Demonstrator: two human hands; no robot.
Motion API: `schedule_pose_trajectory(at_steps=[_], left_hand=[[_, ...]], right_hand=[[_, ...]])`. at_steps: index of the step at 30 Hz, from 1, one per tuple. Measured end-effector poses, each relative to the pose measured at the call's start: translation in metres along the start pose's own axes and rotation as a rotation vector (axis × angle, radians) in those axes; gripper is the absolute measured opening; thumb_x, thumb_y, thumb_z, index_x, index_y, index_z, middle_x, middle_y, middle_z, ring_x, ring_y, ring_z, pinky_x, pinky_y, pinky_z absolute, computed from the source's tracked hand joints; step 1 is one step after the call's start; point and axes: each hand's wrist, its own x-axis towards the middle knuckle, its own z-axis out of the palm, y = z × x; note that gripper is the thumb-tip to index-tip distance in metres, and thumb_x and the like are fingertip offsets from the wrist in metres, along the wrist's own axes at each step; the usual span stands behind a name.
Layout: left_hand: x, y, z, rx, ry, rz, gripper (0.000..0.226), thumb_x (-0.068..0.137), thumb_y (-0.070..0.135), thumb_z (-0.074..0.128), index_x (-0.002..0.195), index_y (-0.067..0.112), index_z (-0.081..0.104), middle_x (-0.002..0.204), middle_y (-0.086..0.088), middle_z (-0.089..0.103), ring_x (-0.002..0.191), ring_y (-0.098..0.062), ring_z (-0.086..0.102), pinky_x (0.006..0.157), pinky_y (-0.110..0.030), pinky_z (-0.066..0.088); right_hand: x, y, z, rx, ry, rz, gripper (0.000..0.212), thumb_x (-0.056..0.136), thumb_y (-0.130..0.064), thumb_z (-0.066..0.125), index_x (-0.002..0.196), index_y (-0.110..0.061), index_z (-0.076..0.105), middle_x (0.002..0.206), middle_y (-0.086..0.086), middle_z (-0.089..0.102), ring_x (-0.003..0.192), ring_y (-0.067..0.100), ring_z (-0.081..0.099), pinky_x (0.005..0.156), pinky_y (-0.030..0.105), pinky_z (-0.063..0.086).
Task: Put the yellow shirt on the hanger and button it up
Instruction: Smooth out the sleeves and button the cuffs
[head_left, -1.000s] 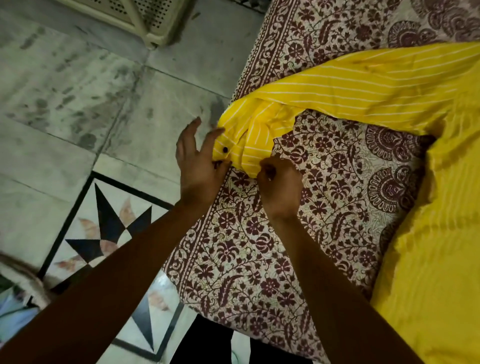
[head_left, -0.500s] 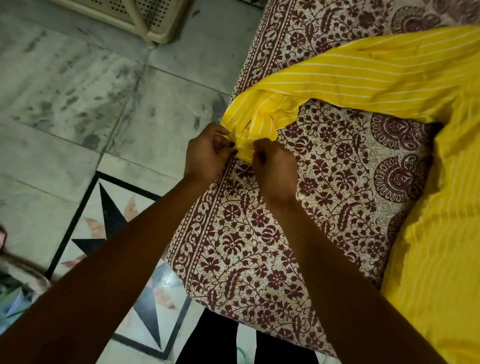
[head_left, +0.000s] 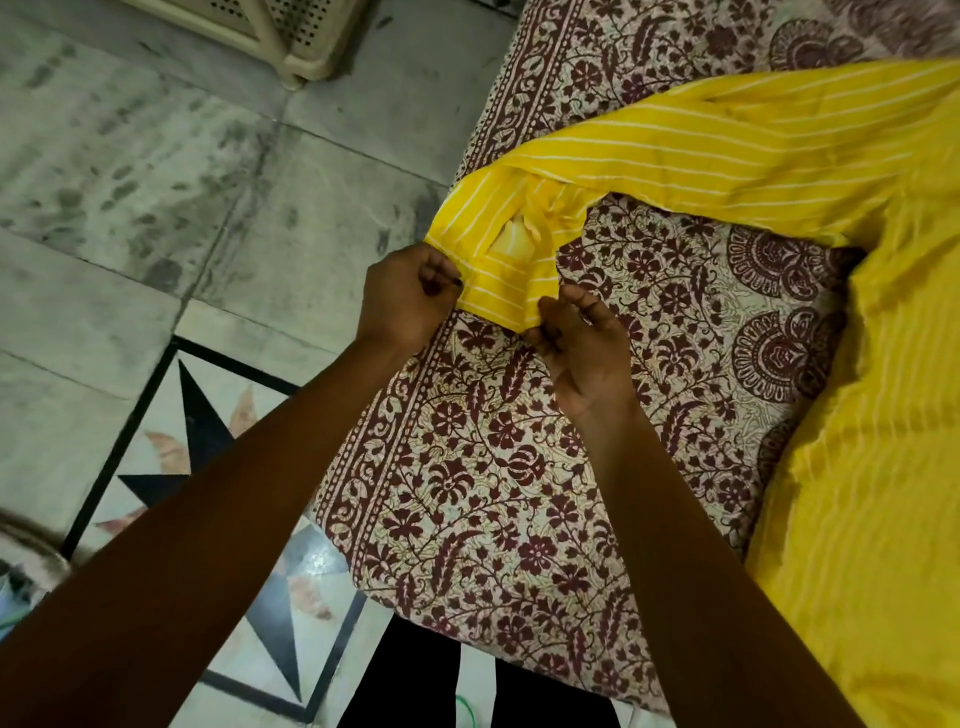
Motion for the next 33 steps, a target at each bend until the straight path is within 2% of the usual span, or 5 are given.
schedule_pose_trajectory(at_steps=[9, 15, 25, 29, 33], left_hand=[[0.000, 0.006, 0.007, 0.075, 0.046, 0.045, 0.012, 0.078, 0.001, 0.066, 0.090, 0.002, 0.065, 0.091, -0.013, 0.068, 0.084, -0.021, 0.063, 0.079, -0.028, 0.051], [0.012, 0.004, 0.000, 0.081, -0.060, -0.062, 0.020, 0.074, 0.009, 0.074, 0.090, 0.001, 0.065, 0.075, 0.005, 0.059, 0.063, 0.002, 0.050, 0.057, 0.001, 0.036], [-0.003, 0.032, 0.003, -0.031, -0.185, 0.093, 0.014, 0.080, 0.008, 0.067, 0.092, 0.013, 0.072, 0.074, 0.006, 0.063, 0.068, 0.002, 0.058, 0.070, -0.014, 0.047], [-0.011, 0.046, 0.017, 0.000, -0.219, 0.128, 0.018, 0.083, 0.007, 0.065, 0.099, 0.012, 0.071, 0.083, 0.008, 0.062, 0.068, 0.006, 0.054, 0.062, 0.002, 0.039], [-0.013, 0.044, 0.029, 0.028, -0.261, 0.118, 0.022, 0.085, 0.008, 0.063, 0.106, 0.011, 0.069, 0.089, -0.003, 0.067, 0.076, -0.008, 0.058, 0.064, -0.008, 0.042]], right_hand=[[0.000, -0.002, -0.008, -0.037, -0.073, -0.041, 0.033, 0.086, 0.012, 0.048, 0.073, -0.011, 0.068, 0.074, -0.003, 0.071, 0.075, 0.015, 0.063, 0.066, 0.025, 0.051], [-0.003, 0.000, -0.006, -0.017, -0.045, -0.073, 0.022, 0.078, 0.012, 0.060, 0.078, -0.009, 0.066, 0.070, -0.006, 0.071, 0.070, 0.006, 0.066, 0.067, 0.018, 0.054], [0.001, 0.000, -0.003, -0.218, -0.008, -0.142, 0.027, 0.082, 0.016, 0.054, 0.104, 0.004, 0.062, 0.077, -0.016, 0.070, 0.083, 0.004, 0.063, 0.077, 0.017, 0.051], [0.000, -0.002, -0.003, -0.355, 0.034, -0.222, 0.030, 0.083, 0.018, 0.052, 0.108, 0.006, 0.062, 0.095, 0.005, 0.068, 0.094, 0.014, 0.064, 0.081, 0.018, 0.053], [0.003, -0.002, -0.008, -0.582, 0.145, -0.376, 0.033, 0.082, 0.012, 0.058, 0.111, -0.002, 0.064, 0.107, 0.014, 0.069, 0.099, 0.020, 0.066, 0.082, 0.024, 0.055]])
